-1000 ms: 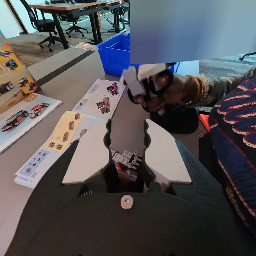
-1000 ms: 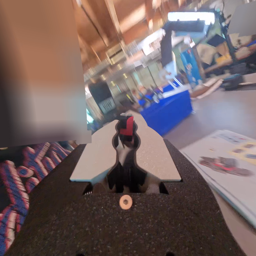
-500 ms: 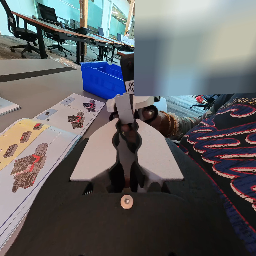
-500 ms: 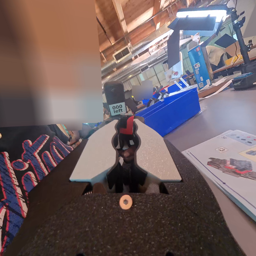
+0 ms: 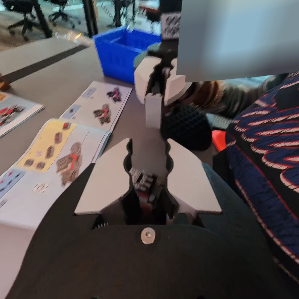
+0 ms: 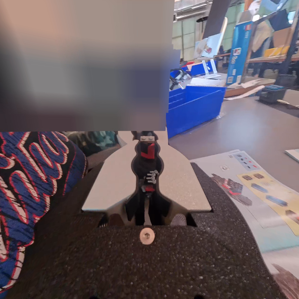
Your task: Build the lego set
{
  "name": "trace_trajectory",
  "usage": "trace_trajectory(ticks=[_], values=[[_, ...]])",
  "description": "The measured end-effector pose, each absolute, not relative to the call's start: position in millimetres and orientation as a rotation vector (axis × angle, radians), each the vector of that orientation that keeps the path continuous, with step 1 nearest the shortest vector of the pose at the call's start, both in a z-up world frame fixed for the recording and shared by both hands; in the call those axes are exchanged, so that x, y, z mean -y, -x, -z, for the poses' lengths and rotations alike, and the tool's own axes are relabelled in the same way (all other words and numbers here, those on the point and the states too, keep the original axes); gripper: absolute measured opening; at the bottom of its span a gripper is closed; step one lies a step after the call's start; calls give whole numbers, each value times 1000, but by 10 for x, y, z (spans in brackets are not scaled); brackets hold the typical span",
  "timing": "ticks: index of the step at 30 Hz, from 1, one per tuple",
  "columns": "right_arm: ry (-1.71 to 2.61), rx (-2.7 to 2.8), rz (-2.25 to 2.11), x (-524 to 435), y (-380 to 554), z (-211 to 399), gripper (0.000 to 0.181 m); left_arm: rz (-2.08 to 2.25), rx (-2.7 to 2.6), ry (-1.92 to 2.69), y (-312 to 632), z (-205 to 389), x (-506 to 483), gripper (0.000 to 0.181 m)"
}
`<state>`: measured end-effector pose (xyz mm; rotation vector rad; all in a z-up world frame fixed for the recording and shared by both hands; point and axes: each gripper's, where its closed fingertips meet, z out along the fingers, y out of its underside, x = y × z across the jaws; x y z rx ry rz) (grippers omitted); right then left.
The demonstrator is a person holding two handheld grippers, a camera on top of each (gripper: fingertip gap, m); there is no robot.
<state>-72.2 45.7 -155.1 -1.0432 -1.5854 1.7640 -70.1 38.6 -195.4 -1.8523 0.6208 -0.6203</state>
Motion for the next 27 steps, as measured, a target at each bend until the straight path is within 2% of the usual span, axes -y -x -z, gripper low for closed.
trace_trajectory(ticks=[3,6,15,23,27], values=[[1132,1575,-1640,-501,747,1729,16,409,-652,2007,974,2150,-228,53],[1214,1528,-1604,-503,789,1886,16,290,-683,2116,1089,2353,-94,54],[1399,1573,-1530,-562,957,2166,16,291,-667,2159,1016,2557,-257,61],[1495,1715,-1528,-494,1040,2374,16,288,-688,2179,985,2690,-277,52],[1357,1717,-1553,-602,1112,2300,16,266,-616,2169,1068,2689,-338,52]])
